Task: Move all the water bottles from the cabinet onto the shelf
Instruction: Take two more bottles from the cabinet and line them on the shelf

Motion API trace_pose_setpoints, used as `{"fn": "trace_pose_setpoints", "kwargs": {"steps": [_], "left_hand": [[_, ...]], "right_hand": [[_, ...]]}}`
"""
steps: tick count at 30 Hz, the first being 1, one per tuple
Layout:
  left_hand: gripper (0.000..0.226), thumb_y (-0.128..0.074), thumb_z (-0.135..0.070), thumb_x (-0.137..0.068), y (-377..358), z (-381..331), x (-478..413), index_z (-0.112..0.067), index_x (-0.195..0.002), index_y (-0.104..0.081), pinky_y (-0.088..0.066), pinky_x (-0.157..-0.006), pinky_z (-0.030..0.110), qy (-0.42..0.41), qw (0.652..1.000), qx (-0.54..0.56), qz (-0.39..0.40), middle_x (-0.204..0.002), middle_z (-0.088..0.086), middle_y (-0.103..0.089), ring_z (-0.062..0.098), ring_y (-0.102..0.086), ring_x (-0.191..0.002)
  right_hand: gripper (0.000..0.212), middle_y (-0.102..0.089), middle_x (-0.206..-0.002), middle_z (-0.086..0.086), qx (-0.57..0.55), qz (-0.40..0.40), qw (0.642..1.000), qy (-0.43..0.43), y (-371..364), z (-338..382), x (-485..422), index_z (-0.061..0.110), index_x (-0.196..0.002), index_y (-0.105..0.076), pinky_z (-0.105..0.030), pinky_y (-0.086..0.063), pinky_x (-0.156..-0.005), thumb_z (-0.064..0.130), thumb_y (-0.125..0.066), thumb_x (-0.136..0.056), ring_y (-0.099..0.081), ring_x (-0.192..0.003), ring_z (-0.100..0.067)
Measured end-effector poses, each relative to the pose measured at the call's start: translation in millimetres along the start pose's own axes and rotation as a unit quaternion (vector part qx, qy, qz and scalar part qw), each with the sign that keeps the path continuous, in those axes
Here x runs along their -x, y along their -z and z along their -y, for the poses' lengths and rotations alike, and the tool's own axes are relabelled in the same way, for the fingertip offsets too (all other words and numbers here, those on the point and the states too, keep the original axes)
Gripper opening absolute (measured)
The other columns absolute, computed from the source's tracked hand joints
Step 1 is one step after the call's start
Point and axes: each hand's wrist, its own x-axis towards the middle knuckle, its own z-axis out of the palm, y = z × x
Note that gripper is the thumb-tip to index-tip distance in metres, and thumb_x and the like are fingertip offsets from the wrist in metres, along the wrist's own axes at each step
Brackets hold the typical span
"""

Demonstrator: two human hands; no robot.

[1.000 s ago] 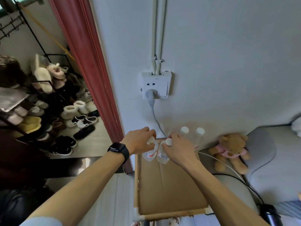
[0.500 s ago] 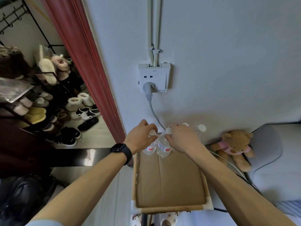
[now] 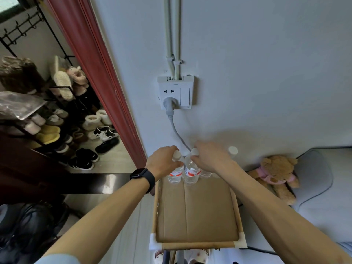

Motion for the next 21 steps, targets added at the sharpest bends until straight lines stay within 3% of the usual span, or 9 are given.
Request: {"fn": "trace_pose_setpoints", "kwargs": {"steps": [5, 17, 21], "left_hand": [[0.038, -0.073, -0.038, -0.085, 8, -2, -4, -0.022, -0.116, -0.059, -0.053, -0.076, 0.037, 0.009, 1.0, -0.003, -0.011, -0.101, 0.003, -0.067, 0.024, -0.063, -0.092], [0.035, -0.074, -0.039, -0.084, 0, -11, -7, -0.024, -0.112, -0.06, -0.055, -0.079, 0.041, 0.019, 0.999, 0.026, -0.037, -0.102, 0.003, -0.069, 0.024, -0.063, -0.092], [0.036, -0.076, -0.036, -0.081, 1, -11, -9, -0.024, -0.11, -0.06, -0.055, -0.08, 0.041, 0.025, 0.999, 0.033, -0.014, -0.102, 0.0, -0.066, 0.023, -0.062, -0.093]], "right_hand": [[0.034, -0.065, -0.108, -0.014, -0.011, -0.035, 0.999, 0.004, 1, 0, 2, 0.01, -0.108, -0.056, -0.034, -0.031, -0.069, 0.041, -0.052, -0.095, -0.058, -0.101, -0.034], [0.037, -0.066, -0.107, -0.016, -0.033, -0.054, 0.998, -0.003, -7, -5, -1, 0.006, -0.114, -0.054, -0.034, -0.03, -0.07, 0.039, -0.051, -0.097, -0.058, -0.101, -0.035], [0.034, -0.066, -0.103, -0.013, -0.043, -0.061, 0.997, -0.005, -12, -5, 0, 0.009, -0.109, -0.056, -0.034, -0.031, -0.068, 0.039, -0.052, -0.095, -0.059, -0.096, -0.034]]}}
